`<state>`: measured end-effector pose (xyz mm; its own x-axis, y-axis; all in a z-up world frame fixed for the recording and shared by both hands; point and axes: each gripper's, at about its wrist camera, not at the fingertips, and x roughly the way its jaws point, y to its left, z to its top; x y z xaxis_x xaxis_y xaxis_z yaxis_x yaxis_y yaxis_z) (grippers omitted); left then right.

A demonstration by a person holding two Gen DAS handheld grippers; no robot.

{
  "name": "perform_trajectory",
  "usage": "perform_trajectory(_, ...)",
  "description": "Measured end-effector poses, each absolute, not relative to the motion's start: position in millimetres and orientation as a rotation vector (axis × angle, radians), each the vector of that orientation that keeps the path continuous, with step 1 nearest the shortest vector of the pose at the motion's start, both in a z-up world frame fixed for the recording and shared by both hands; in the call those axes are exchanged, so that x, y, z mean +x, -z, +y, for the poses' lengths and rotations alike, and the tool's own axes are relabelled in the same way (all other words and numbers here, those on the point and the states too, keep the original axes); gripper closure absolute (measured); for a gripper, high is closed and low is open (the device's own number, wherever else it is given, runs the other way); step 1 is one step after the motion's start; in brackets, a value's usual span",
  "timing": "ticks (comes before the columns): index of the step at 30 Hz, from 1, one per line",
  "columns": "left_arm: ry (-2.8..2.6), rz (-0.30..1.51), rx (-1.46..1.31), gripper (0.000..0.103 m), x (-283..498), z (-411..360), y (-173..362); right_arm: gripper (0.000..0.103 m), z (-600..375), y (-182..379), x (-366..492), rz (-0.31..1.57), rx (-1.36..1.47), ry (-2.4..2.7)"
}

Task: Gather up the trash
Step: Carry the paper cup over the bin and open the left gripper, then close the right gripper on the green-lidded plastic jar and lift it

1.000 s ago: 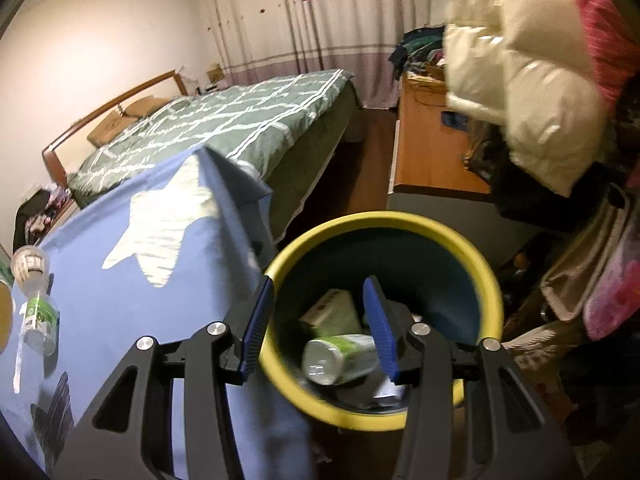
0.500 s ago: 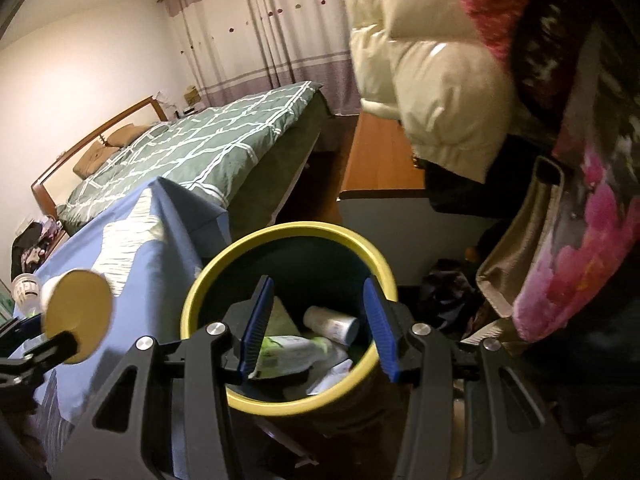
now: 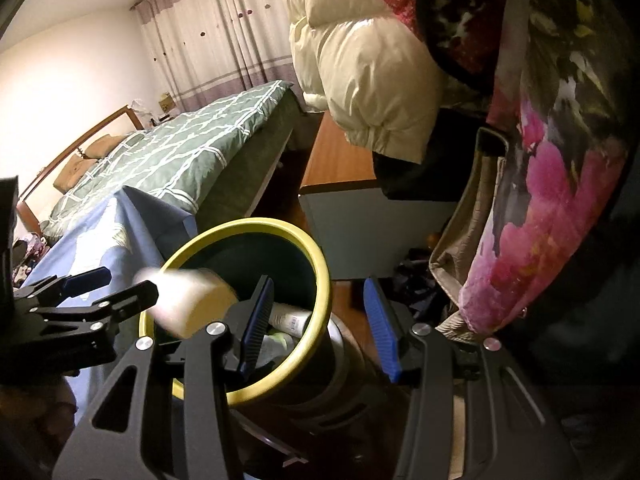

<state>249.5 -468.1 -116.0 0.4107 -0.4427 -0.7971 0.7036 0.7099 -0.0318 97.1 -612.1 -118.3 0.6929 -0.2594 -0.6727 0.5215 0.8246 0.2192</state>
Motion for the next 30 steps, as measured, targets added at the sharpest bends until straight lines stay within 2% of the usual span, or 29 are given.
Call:
perform_trajectory(9,0.668,0.783,0.254,0.008,233,-380,77,0.058,-593,120,106,0.688,0.386,0.417)
perform_trajectory(16,0.473,0.718,0.159,0.007,222,-247,60,0.055,-551,115,125,0.707,0.335,0.32)
perform_trajectory(25,0.143,0.714,0.002,0.005,232,-62,71,0.054,-449,102,171,0.723,0.212,0.114)
perform_trajectory(30,0.036,0.708,-0.032,0.005,232,7,83,0.054,-388,96,194,0.725,0.181,-0.035)
